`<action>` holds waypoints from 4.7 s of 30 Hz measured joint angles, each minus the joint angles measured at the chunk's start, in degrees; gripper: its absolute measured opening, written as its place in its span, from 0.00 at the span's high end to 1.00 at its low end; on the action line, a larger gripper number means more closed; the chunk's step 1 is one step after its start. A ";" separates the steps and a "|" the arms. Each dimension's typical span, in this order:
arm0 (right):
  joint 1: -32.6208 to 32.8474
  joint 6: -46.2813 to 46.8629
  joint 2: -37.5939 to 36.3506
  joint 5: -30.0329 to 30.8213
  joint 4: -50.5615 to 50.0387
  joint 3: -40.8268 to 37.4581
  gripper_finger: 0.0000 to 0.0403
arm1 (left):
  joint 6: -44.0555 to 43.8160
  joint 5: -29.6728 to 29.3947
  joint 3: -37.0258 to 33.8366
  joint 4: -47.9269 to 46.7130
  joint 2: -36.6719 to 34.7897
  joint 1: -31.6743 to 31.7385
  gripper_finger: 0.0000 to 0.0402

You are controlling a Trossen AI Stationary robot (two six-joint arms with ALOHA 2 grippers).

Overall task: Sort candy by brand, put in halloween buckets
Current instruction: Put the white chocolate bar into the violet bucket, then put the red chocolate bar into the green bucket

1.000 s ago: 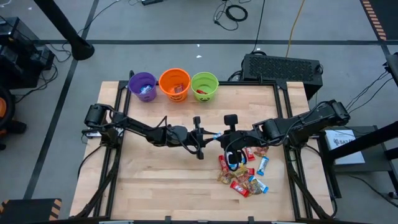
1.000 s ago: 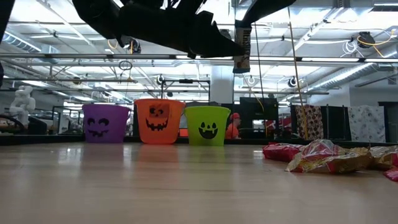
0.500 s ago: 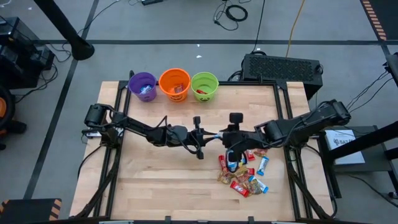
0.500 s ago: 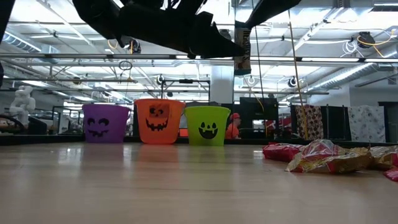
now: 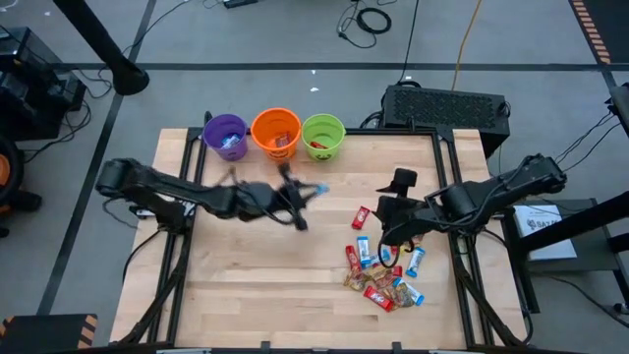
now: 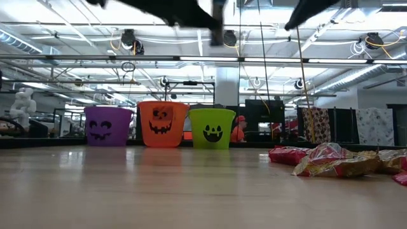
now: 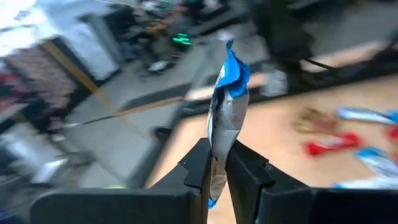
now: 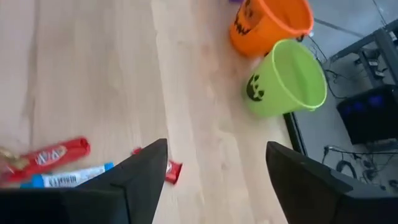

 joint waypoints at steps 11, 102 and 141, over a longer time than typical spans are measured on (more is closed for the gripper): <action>-1.08 -4.15 0.04 -0.41 2.62 -8.82 0.41 | -1.67 -25.28 0.01 -28.48 -24.44 12.73 0.89; 3.33 55.19 7.17 -21.79 14.65 -29.33 0.57 | -31.34 20.00 -16.38 -24.28 -28.93 6.14 0.62; 4.87 61.64 19.81 -15.89 23.66 -24.30 0.50 | -31.34 20.02 -16.36 -23.28 -28.93 6.14 0.62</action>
